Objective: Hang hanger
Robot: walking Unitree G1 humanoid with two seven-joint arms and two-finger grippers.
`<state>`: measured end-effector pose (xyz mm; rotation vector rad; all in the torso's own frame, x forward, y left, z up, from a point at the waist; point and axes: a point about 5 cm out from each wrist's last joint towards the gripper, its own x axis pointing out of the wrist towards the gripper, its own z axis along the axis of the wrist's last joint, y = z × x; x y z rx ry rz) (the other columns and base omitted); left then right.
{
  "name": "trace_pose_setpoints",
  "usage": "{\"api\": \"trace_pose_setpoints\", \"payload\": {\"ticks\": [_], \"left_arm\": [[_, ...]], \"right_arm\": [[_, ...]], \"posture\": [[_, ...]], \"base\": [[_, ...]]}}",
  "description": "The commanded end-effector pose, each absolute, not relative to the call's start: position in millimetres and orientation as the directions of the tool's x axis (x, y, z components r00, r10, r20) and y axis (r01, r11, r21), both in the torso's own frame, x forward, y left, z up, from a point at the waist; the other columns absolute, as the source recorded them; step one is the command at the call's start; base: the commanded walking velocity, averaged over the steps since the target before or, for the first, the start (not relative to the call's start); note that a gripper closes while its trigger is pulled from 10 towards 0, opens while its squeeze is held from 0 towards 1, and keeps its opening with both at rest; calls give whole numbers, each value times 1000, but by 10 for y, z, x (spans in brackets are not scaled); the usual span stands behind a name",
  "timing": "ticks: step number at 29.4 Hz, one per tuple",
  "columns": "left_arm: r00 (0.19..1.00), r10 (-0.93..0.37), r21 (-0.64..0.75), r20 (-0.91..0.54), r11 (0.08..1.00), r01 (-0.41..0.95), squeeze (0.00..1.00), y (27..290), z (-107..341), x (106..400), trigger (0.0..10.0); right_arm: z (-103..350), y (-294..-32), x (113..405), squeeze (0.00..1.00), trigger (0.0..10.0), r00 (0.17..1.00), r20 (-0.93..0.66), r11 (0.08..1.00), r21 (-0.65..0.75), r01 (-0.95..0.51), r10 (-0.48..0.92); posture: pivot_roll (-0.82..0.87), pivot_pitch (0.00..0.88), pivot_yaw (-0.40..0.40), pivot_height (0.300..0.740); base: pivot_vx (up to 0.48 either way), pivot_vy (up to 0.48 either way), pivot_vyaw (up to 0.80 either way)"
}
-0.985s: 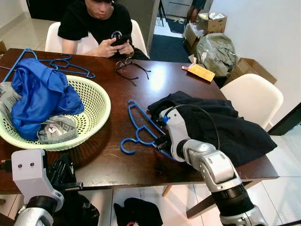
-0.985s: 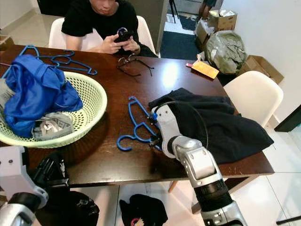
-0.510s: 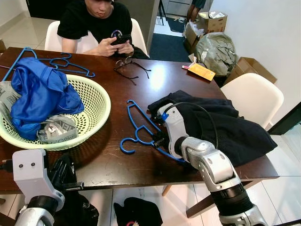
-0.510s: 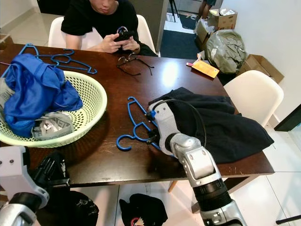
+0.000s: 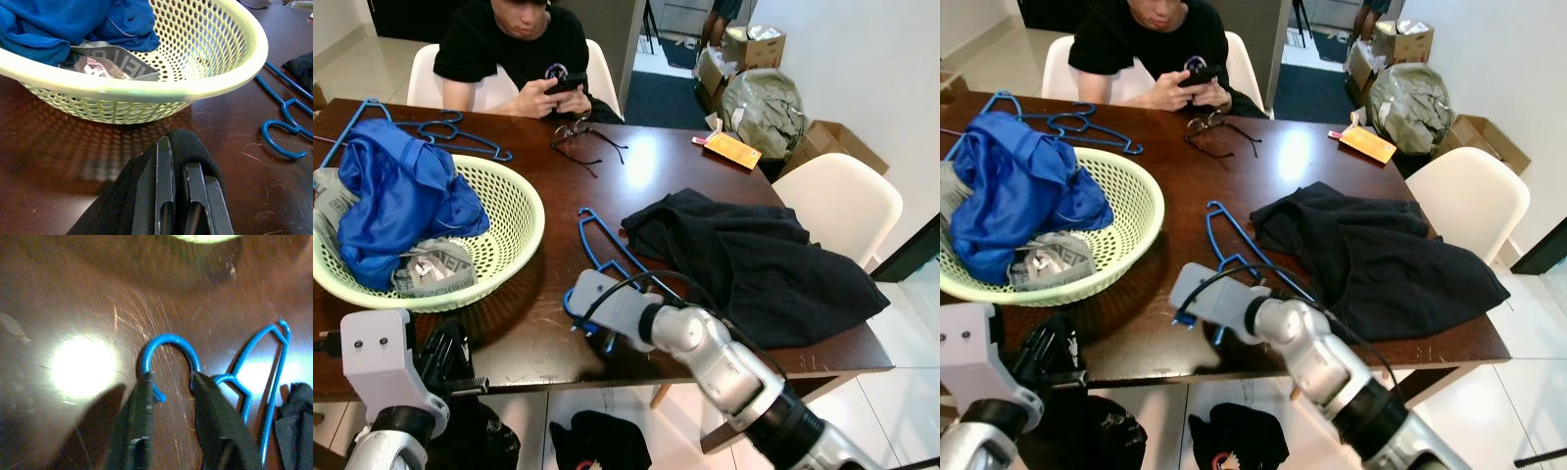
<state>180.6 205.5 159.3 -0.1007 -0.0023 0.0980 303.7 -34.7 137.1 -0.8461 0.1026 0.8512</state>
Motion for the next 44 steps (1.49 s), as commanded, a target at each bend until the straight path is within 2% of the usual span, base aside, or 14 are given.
{"api": "trace_pose_setpoints", "payload": {"ticks": [1,4,5,6,11,15,22,33,35,44], "left_arm": [[995,99,-114,32,989,-95,0,2028,1631,1800,10000],[994,103,-113,32,989,-99,0,2031,1632,1794,10000],[994,103,-114,31,989,-99,0,2033,1632,1791,10000],[994,104,-113,29,989,-100,0,2035,1632,1787,10000],[994,107,-115,27,988,-104,0,2039,1636,1771,10000],[994,108,-115,27,988,-104,0,2036,1639,1768,10000],[994,105,-117,26,988,-101,0,2030,1639,1769,10000],[994,106,-123,29,987,-102,0,2012,1642,1771,10000],[994,106,-125,29,987,-101,0,2003,1642,1768,10000],[994,105,-129,31,986,-101,0,1991,1641,1763,10000]], "right_arm": [[1302,-382,3060,1000,10000,697,-406,353,-647,-676,591],[1260,-377,3097,1000,10000,721,-397,335,-688,-644,568],[1246,-382,3112,463,10000,722,-405,313,-704,-638,561],[1230,-398,3145,0,10000,729,-413,271,-737,-620,546],[1182,-434,3206,0,10000,751,-437,148,-809,-568,494],[1148,-438,3208,0,10000,759,-441,127,-821,-557,480],[1069,-455,3244,0,10000,793,-435,123,-841,-527,426],[927,-469,3332,0,10000,826,-436,174,-838,-517,357],[881,-529,3407,0,10000,860,-416,147,-870,-471,297],[834,-595,3465,0,10000,888,-389,125,-896,-427,245]], "posture": [[178,96,-135,735],[178,96,-135,735],[181,98,-131,735],[182,102,-130,735],[185,106,-133,735],[186,110,-132,735],[189,115,-130,735],[192,115,-137,735],[198,113,-140,735],[196,108,-146,735]], "base": [[0,0,0],[0,0,0],[0,0,0],[0,0,0],[0,0,0],[0,0,0],[0,0,0],[0,0,0],[0,0,0],[0,0,0]]}}
